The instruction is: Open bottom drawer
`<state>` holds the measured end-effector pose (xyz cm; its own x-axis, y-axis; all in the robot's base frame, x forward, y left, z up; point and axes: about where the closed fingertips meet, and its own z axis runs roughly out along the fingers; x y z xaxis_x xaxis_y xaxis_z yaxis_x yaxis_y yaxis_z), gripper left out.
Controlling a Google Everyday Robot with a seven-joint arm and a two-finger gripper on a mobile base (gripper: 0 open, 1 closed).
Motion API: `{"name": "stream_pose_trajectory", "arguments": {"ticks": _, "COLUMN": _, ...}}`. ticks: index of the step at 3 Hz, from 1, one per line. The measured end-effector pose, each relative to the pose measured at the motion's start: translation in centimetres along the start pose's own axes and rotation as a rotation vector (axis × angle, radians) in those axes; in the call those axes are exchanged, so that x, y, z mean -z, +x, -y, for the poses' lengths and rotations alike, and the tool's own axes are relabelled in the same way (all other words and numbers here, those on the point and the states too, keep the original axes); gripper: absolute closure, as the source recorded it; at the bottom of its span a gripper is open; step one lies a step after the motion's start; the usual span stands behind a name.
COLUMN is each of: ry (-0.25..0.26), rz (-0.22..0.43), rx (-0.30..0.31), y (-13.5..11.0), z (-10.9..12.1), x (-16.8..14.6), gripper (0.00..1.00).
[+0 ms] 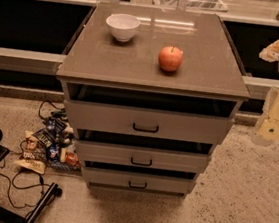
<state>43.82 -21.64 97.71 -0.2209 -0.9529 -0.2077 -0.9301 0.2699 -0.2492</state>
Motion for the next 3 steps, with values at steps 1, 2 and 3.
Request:
{"name": "stream_pose_trajectory", "arguments": {"ticks": 1, "ry": 0.000, "rz": 0.000, "rx": 0.000, "y": 0.0, "z": 0.0, "x": 0.0, "gripper": 0.00}}
{"name": "stream_pose_trajectory", "arguments": {"ticks": 2, "ry": -0.022, "rz": 0.013, "rx": -0.027, "y": 0.8, "z": -1.3, "x": -2.7, "gripper": 0.00}}
{"name": "stream_pose_trajectory", "arguments": {"ticks": 3, "ry": -0.030, "rz": 0.036, "rx": -0.057, "y": 2.2, "z": -4.0, "x": -7.8, "gripper": 0.00}}
